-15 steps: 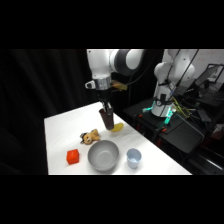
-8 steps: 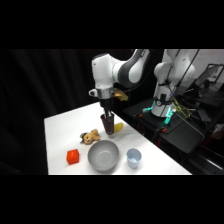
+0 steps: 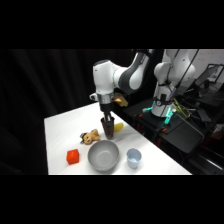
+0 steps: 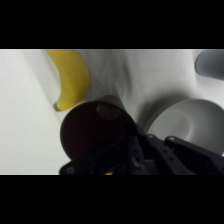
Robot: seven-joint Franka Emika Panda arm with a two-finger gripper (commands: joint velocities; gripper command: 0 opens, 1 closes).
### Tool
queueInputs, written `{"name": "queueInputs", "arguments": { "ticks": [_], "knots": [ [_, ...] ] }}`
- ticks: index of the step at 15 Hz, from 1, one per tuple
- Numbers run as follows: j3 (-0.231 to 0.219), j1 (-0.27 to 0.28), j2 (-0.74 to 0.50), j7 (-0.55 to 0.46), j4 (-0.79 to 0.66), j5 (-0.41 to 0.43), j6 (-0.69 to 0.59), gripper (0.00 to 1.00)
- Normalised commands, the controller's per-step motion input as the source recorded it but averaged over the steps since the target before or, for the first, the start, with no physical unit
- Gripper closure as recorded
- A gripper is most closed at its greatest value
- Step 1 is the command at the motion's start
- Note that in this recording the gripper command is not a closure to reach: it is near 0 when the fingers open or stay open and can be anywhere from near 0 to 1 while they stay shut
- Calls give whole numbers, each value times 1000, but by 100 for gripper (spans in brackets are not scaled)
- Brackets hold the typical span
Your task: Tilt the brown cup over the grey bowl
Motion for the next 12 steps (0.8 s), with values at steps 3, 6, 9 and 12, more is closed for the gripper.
{"name": "queueInputs", "arguments": {
  "ticks": [3,6,9,12],
  "knots": [
    [-10,75,-151,112,9,-62,-96,0],
    [-22,29,-190,44,77,-66,-321,0],
    [-44,8,-442,101,92,-141,-597,0],
    [-41,-50,-609,123,112,-172,-600,0]
  ]
}}
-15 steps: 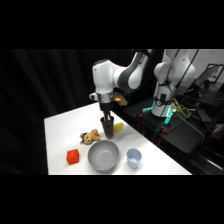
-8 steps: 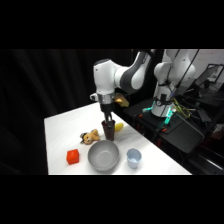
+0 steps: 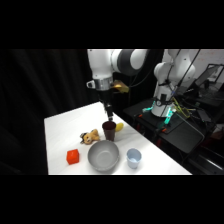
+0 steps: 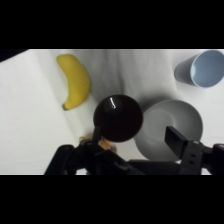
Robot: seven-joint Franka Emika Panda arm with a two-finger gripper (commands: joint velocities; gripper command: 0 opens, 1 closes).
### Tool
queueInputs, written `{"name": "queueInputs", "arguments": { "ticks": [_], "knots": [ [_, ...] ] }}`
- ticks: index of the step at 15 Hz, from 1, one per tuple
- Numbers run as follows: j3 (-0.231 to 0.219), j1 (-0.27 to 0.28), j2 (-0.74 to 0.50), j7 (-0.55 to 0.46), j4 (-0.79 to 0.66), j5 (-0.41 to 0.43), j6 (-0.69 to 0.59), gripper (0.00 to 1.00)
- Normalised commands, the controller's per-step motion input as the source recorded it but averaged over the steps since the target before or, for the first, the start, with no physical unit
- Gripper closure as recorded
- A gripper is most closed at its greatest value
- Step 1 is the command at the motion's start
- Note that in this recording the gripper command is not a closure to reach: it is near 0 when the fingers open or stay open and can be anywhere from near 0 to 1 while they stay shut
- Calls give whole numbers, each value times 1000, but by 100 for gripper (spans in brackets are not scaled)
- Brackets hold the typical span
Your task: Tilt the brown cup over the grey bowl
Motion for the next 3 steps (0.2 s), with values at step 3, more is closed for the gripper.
{"name": "queueInputs", "arguments": {
  "ticks": [3],
  "knots": [
    [-28,-105,-589,11,157,-146,-565,0]
  ]
}}
